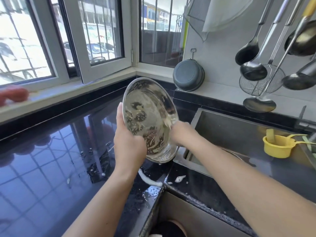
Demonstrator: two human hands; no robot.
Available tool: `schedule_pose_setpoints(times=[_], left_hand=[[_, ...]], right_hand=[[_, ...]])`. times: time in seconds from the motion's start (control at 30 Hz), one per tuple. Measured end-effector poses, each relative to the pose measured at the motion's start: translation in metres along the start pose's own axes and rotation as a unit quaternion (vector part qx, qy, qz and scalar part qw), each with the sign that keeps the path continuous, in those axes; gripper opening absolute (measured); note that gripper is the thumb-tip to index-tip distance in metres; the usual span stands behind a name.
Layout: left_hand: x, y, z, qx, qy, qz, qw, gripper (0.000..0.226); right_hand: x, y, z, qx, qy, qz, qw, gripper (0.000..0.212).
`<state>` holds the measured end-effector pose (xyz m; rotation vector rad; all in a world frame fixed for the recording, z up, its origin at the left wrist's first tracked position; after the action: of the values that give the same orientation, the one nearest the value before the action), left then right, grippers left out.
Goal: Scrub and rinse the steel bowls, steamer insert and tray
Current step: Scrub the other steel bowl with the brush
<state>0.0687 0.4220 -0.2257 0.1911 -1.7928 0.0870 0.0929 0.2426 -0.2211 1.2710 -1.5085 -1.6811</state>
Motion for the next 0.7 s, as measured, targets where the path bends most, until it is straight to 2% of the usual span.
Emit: schedule_pose_setpoints(times=[0.07,0.13,0.2,0.27,0.3,0.4,0.43,0.47,0.57,0.6,0.63,0.7], left_hand=[[0.002,-0.002,0.004,0.002,-0.006,0.001,1.0,0.112],[0.004,-0.001,0.006,0.004,-0.012,-0.001,1.0,0.114],[0.005,-0.001,0.006,0.005,-0.013,-0.001,1.0,0.116],[0.006,-0.002,0.008,0.001,-0.017,-0.005,1.0,0.116],[0.007,-0.003,0.009,0.0,-0.019,-0.006,1.0,0.117],[0.006,-0.003,0.008,0.002,-0.022,-0.009,1.0,0.117],[0.006,-0.002,0.006,0.005,-0.021,-0.009,1.0,0.115],[0.006,-0.001,0.006,0.007,-0.016,-0.006,1.0,0.113],[0.008,0.0,0.008,0.0,-0.001,0.001,1.0,0.114],[0.008,-0.001,0.01,-0.003,-0.005,0.0,1.0,0.114],[0.009,-0.002,0.011,-0.003,-0.011,-0.003,1.0,0.115],[0.009,-0.003,0.01,0.0,-0.026,-0.009,1.0,0.113]], right_hand=[[-0.021,0.007,0.003,0.039,0.047,-0.136,0.989,0.039],[-0.036,0.01,0.01,0.062,0.11,-0.239,0.963,0.039],[-0.036,0.008,0.005,0.069,0.09,-0.237,0.965,0.04],[-0.027,0.004,-0.001,0.069,0.003,-0.187,0.98,0.043],[-0.026,0.004,0.001,0.078,-0.007,-0.181,0.98,0.043],[-0.046,0.01,0.017,0.105,0.14,-0.251,0.952,0.04],[-0.05,0.01,0.019,0.095,0.17,-0.249,0.949,0.039],[-0.05,0.009,0.012,0.088,0.16,-0.233,0.955,0.04],[-0.029,0.014,-0.021,0.091,-0.026,-0.162,0.982,0.039],[-0.023,0.014,-0.024,0.094,-0.046,-0.152,0.983,0.039],[-0.024,0.014,-0.023,0.096,-0.023,-0.166,0.981,0.039],[-0.035,0.015,-0.012,0.092,0.089,-0.233,0.964,0.041]])
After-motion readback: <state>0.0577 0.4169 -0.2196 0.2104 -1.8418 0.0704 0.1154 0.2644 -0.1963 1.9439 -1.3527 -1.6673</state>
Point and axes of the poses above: each hand's wrist, its own z-axis away from the middle knuckle, its own y-axis out of the back of the hand, x = y × z, the point moved 1 cm from there along -z, towards the middle knuckle, and after that the axes turned 10 degrees about x, right-handed, at the moved point
